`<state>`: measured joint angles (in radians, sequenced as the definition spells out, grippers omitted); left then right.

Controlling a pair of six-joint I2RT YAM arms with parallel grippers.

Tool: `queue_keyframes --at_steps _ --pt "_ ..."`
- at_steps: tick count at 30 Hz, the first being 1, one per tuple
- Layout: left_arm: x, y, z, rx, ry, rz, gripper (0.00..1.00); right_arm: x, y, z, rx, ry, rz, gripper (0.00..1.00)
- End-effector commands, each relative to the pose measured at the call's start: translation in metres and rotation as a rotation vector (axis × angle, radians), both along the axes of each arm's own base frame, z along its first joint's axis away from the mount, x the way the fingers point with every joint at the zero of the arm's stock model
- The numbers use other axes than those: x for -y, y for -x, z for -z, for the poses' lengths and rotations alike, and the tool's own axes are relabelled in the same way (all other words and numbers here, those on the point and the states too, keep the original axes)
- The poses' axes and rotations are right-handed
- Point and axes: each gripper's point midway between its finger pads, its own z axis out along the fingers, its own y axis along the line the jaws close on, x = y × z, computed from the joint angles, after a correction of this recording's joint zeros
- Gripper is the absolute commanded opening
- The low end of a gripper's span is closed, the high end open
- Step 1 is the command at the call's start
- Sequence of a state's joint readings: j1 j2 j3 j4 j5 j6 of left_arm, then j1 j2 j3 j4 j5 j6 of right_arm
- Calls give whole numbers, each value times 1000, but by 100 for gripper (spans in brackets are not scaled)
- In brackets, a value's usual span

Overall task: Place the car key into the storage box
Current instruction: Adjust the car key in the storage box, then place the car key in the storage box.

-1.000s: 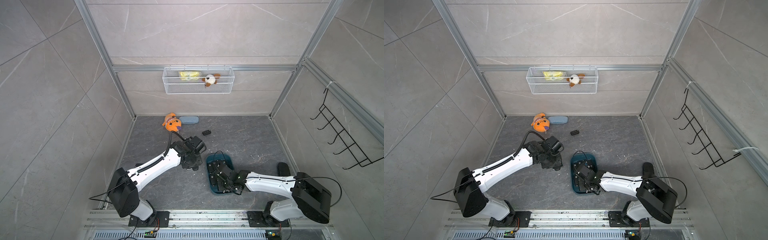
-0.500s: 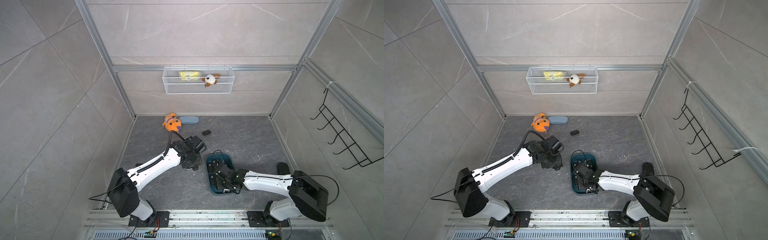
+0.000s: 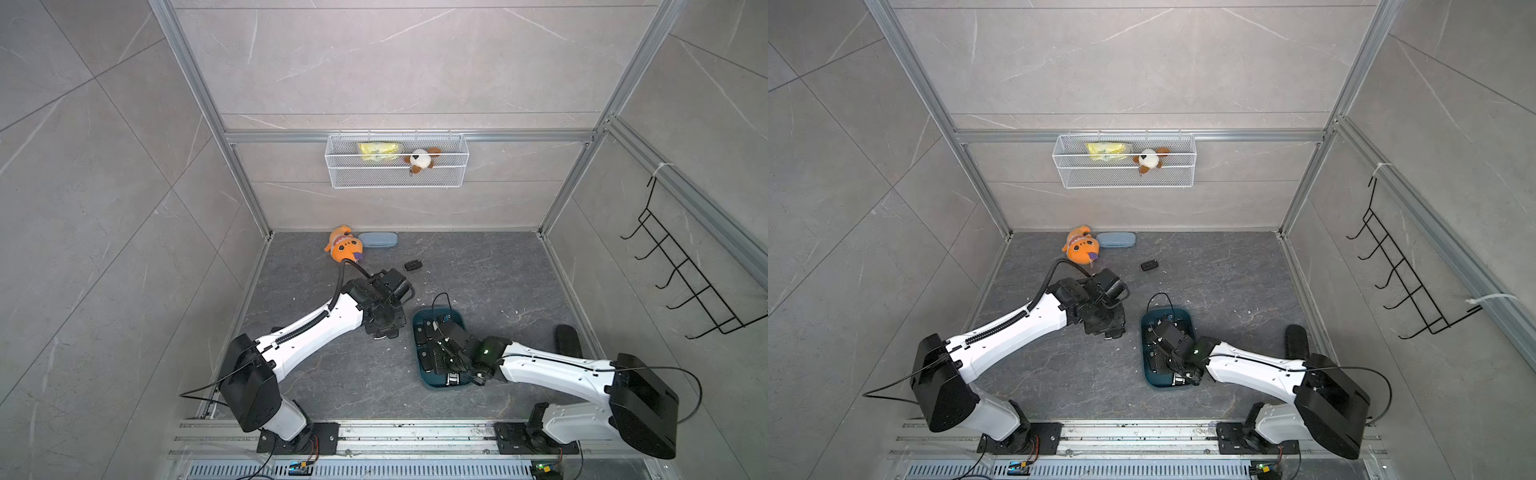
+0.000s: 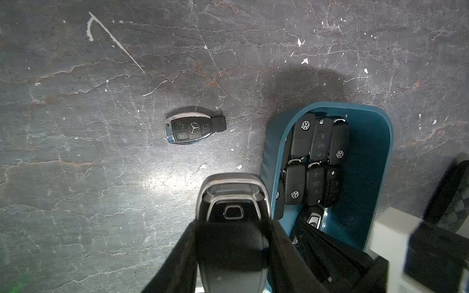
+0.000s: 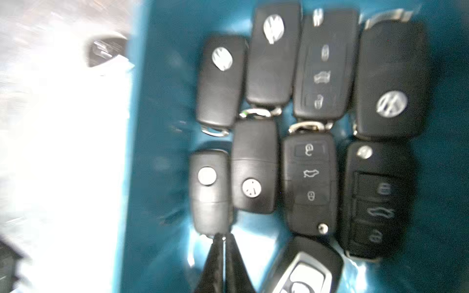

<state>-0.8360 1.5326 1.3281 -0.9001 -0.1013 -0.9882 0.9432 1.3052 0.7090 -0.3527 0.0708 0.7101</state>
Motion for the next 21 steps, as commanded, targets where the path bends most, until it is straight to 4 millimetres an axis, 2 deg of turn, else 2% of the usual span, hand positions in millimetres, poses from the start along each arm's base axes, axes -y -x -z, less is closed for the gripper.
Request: queue_keyframes --at_steps 1,5,6,7,9,12,16,17,18,21 --pt "12 2 -13 9 22 31 35 1 1 -25 24 -19 -18 12" --pt "25 9 -10 -10 22 52 35 7 3 -43 53 -41 -15 20" --pt "29 11 -10 -14 21 58 35 9 3 -48 62 -49 -13 26" --pt "33 13 -9 -15 17 62 35 10 4 -52 70 -57 -11 37" --pt "40 18 -8 -19 12 72 35 15 6 -60 86 -72 -6 48" --pt "50 24 -5 -21 3 78 35 22 10 -68 101 -87 -2 71" --pt "63 32 -3 -16 -6 85 35 35 18 -75 118 -97 3 88" --pt "66 34 -2 -17 -5 87 35 39 20 -76 121 -98 4 95" --pt "70 37 -1 -16 -7 91 35 43 23 -78 126 -101 6 100" --pt "82 44 4 -26 -13 103 34 56 31 -83 136 -103 10 100"
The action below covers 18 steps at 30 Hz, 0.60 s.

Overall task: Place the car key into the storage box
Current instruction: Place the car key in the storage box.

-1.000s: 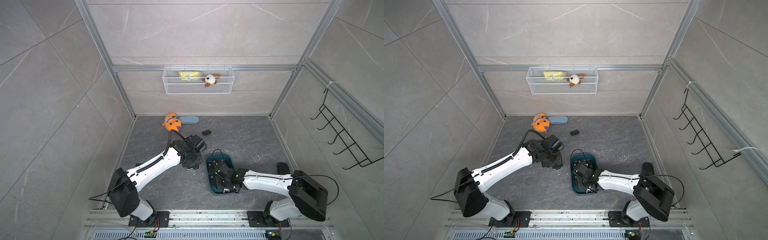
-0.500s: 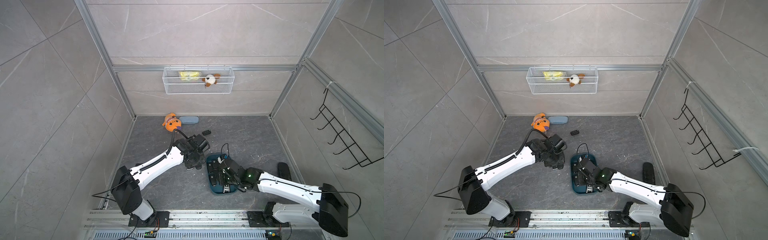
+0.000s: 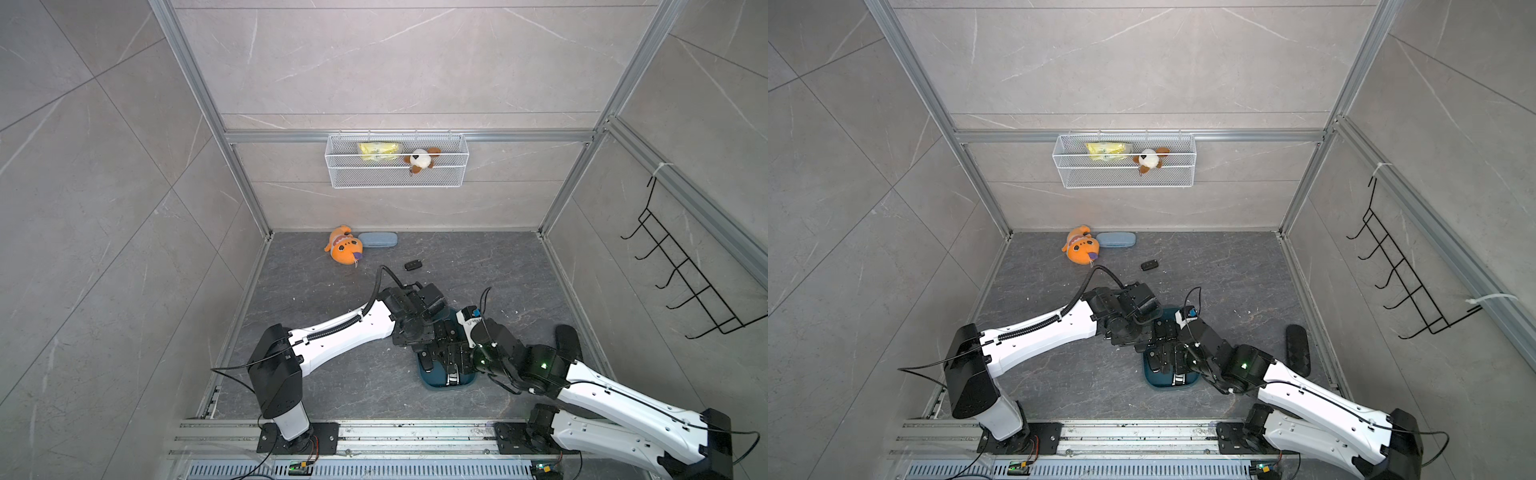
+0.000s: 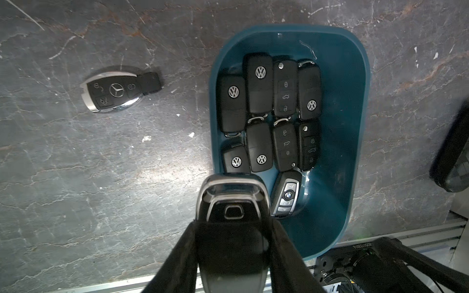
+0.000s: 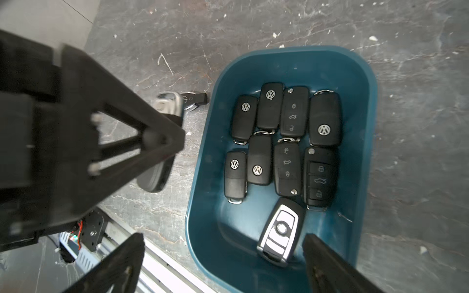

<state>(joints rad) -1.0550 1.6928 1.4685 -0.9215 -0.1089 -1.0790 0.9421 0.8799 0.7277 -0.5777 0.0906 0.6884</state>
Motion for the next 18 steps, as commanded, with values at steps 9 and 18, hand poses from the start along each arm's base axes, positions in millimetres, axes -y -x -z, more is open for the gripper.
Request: queue_keyframes --at_steps 9,18 --pt "32 16 24 -58 -13 -24 34 57 34 -3 5 43 17 100" --pt "59 29 53 -141 -10 19 34 64 50 -9 -13 -8 -8 99"
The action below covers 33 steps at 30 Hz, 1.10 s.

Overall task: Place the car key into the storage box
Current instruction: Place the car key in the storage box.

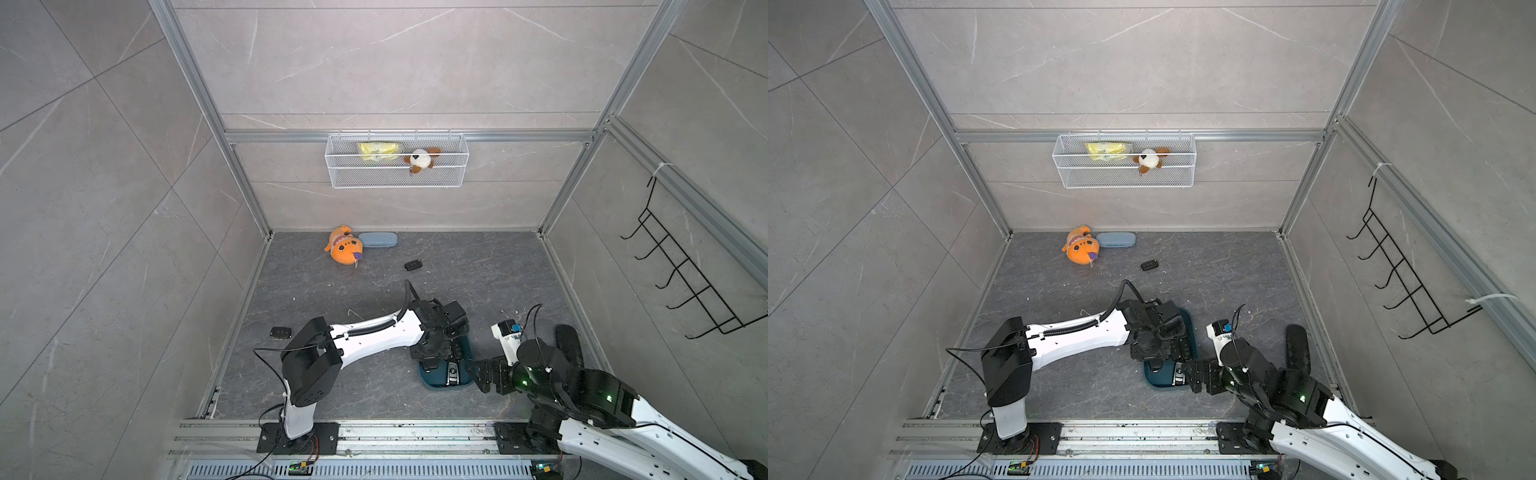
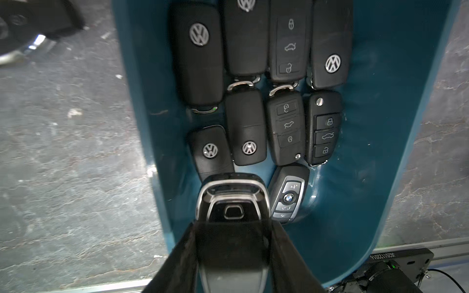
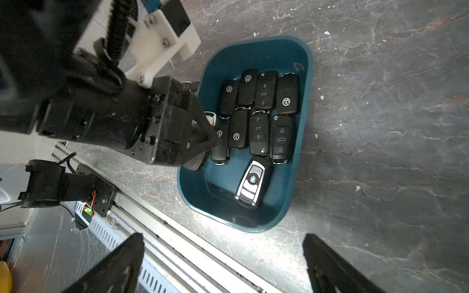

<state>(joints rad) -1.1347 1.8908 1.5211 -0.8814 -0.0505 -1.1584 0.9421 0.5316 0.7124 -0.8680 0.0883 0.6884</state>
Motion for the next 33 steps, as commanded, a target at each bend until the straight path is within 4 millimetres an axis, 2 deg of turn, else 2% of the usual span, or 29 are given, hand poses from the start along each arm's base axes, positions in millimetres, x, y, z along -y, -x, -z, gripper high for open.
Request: queue_keyframes --at_steps 1,7,21,25,29,33 --pt "20 5 0 -37 44 0 34 6 8 10 -42 31 -5 100" --pt "34 9 15 -76 41 35 34 9 11 12 -63 24 4 99" --pt "34 21 39 -159 5 43 34 9 9 16 -70 36 17 100" --pt "35 21 41 -165 5 46 41 9 9 17 -72 39 18 100" --pt "34 22 40 -165 0 49 57 8 8 19 -76 45 20 100" --pt "33 22 38 -163 1 48 60 7 8 19 -76 47 20 100"
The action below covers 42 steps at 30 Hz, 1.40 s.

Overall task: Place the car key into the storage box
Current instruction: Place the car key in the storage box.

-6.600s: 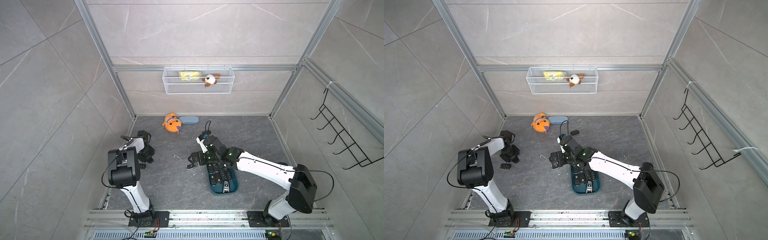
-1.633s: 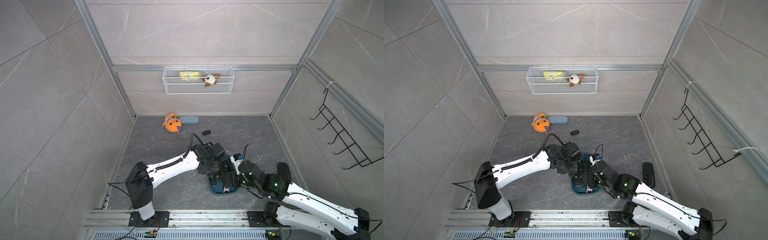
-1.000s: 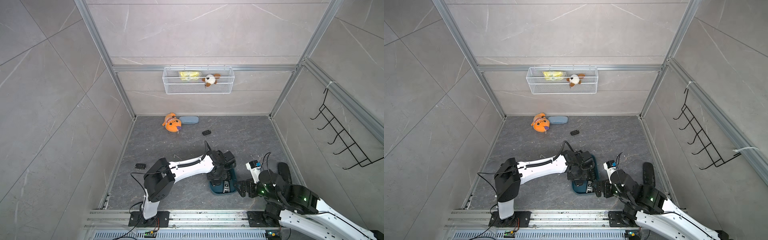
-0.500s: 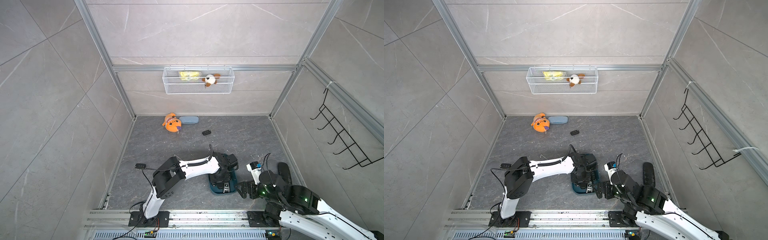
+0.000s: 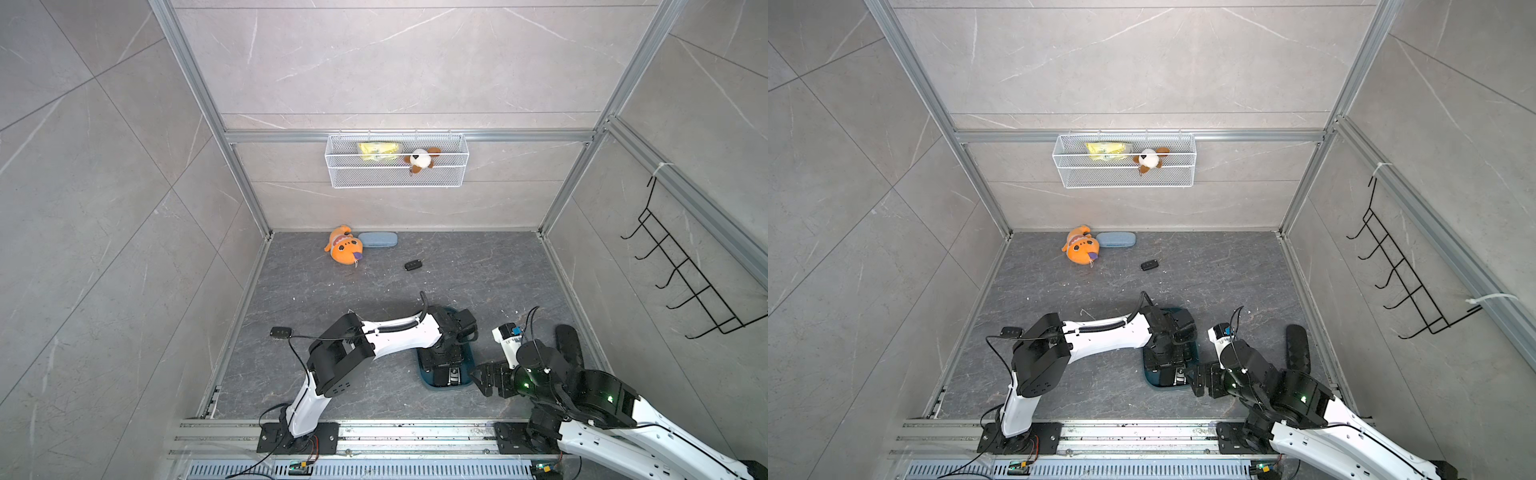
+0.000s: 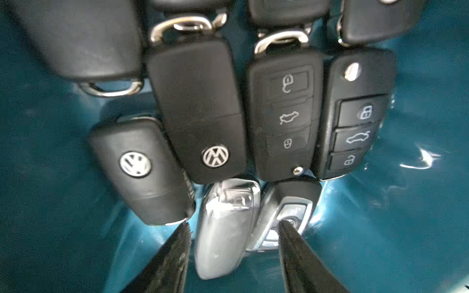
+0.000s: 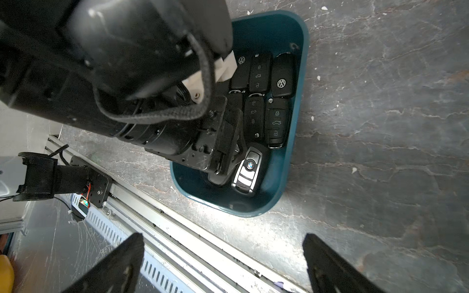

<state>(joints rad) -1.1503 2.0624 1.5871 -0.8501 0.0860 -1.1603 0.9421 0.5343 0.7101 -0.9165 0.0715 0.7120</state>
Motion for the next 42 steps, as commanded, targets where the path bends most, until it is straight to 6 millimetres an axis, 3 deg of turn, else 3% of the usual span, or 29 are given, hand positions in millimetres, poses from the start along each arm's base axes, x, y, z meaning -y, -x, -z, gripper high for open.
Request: queue_keyframes --at_steps 1,12,22,26,32,42 --pt "4 3 -8 -10 13 9 60 2 0 9 -23 25 13 100" --pt "1 -6 -28 49 27 -4 60 -1 -4 7 -13 32 10 100" --pt "-25 -47 -74 218 34 -27 71 -13 -23 -5 34 54 32 100" --pt "-44 -64 -87 257 48 -46 78 -24 -38 -7 47 85 45 100" --pt "-80 -86 -109 326 55 -70 100 -41 -68 -14 86 145 97 100" --pt "-162 -119 -138 405 86 -174 100 -96 -126 -13 103 202 139 100"
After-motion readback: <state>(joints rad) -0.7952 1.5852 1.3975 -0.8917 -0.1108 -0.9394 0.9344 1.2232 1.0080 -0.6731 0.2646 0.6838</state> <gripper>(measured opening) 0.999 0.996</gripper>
